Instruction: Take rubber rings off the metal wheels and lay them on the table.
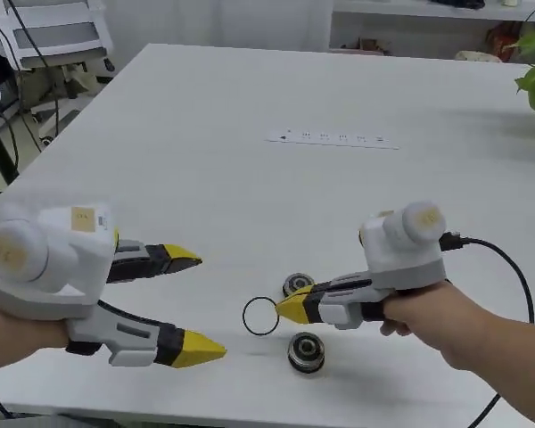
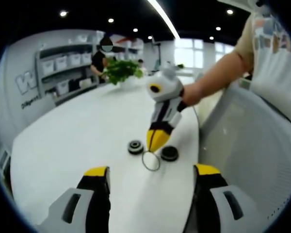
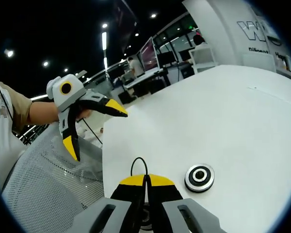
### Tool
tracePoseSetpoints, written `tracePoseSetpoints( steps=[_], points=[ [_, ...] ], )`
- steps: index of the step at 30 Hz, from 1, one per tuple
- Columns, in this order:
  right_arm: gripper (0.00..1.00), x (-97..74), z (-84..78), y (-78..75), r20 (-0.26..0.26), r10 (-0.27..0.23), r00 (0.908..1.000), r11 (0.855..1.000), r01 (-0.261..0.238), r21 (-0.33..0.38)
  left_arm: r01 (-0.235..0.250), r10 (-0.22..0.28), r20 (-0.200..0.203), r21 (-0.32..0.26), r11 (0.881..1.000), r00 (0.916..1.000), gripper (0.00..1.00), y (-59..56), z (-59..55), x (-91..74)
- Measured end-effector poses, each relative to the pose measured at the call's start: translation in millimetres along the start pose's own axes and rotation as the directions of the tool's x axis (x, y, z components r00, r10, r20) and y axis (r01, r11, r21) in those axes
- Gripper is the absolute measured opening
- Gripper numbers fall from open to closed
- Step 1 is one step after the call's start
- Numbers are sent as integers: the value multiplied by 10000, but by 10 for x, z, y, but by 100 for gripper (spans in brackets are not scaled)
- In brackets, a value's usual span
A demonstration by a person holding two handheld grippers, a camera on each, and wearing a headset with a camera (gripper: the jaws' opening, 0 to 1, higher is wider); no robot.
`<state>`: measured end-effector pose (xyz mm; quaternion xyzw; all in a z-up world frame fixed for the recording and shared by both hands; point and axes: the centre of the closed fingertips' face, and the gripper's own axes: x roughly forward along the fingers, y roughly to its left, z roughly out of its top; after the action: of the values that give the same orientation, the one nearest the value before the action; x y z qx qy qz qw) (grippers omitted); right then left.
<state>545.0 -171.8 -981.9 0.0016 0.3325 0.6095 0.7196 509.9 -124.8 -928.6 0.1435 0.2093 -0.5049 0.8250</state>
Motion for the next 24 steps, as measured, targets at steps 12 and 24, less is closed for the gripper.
tracePoseSetpoints(
  steps=[12, 24],
  points=[
    [0, 102, -160, -50, -742, -345, 9966, 9980, 305, -551, 10, -11, -53, -119, 9999, 10000, 72, -15, -35, 5],
    [3, 109, -204, -60, -899, -501, 9947, 9902, 378, -1342, 122, -125, -198, -178, 9998, 9997, 75, -42, -81, 10]
  ],
)
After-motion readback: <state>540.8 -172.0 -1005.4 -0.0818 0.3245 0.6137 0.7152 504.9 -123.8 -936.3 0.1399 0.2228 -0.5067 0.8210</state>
